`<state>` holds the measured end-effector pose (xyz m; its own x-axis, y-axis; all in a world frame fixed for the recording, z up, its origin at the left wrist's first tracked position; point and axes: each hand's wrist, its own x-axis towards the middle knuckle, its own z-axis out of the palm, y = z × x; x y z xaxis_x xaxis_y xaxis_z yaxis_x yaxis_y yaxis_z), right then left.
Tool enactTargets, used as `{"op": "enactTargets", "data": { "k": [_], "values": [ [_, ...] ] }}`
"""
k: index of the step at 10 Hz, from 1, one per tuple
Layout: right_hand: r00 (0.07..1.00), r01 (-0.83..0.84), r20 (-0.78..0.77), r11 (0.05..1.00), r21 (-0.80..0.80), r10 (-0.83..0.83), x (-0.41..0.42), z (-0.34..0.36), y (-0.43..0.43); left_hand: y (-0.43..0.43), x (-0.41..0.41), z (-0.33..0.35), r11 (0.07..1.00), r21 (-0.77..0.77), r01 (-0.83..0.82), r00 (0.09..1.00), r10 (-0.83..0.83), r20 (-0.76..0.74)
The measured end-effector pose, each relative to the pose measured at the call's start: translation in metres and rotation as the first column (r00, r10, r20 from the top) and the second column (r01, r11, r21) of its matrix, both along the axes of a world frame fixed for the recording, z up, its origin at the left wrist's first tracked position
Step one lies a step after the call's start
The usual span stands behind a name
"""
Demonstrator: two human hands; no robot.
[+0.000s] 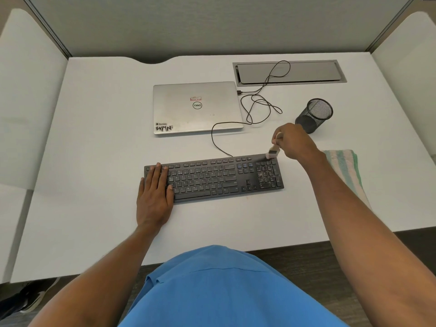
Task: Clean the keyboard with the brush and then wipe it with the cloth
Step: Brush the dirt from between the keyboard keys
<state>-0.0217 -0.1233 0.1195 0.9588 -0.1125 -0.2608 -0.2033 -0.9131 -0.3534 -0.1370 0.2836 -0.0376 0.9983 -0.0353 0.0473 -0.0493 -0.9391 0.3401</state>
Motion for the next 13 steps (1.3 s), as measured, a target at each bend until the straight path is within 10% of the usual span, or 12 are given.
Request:
{"op": "enactTargets", "data": {
  "k": [13],
  "values": [
    [0.997, 0.064, 0.051, 0.998, -0.003, -0.064, -0.005, 0.003, -0.013, -0.001, 0.0, 0.002, 1.0, -0.008, -0.003, 1.0, 0.004, 0.002]
  ]
}}
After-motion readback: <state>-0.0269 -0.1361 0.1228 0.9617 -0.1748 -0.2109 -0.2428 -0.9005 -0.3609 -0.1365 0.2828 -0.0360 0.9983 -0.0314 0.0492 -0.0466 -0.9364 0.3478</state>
